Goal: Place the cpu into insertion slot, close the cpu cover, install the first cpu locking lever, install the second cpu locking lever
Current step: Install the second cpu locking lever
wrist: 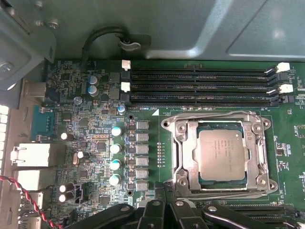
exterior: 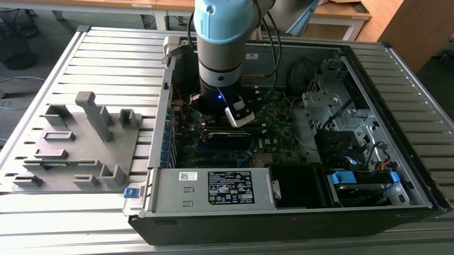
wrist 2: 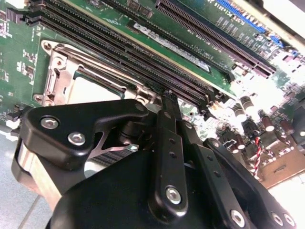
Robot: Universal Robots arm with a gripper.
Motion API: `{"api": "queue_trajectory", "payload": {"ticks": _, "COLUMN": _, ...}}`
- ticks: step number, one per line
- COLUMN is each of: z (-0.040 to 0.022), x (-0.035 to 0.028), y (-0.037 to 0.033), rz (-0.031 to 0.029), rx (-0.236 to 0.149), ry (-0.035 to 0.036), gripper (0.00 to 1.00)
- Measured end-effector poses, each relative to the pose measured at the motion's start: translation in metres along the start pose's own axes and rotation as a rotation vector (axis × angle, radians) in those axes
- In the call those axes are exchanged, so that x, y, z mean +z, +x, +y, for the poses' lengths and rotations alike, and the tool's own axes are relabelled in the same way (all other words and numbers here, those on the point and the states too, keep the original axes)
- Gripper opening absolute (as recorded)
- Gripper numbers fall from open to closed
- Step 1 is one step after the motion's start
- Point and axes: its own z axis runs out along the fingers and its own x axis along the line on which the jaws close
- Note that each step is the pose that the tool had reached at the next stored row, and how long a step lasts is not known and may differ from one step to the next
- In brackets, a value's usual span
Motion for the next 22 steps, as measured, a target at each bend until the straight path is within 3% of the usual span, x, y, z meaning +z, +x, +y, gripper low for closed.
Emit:
{"api": "queue_trajectory", "payload": {"ticks": 11, "z": 0.0027, "x": -0.0142, "y": -0.0004, "rz": -0.0001, "rx": 0.001, "ry": 0.0003, "gripper": 0.11}}
{"api": "queue_trajectory", "payload": {"ticks": 18, "z": 0.0045, "x": -0.0234, "y": -0.0006, "rz": -0.0009, "rx": 0.004, "ry": 0.0051, "gripper": 0.11}}
{"api": "queue_trajectory", "payload": {"ticks": 22, "z": 0.0047, "x": -0.0246, "y": -0.0015, "rz": -0.0014, "rx": 0.006, "ry": 0.0064, "gripper": 0.11}}
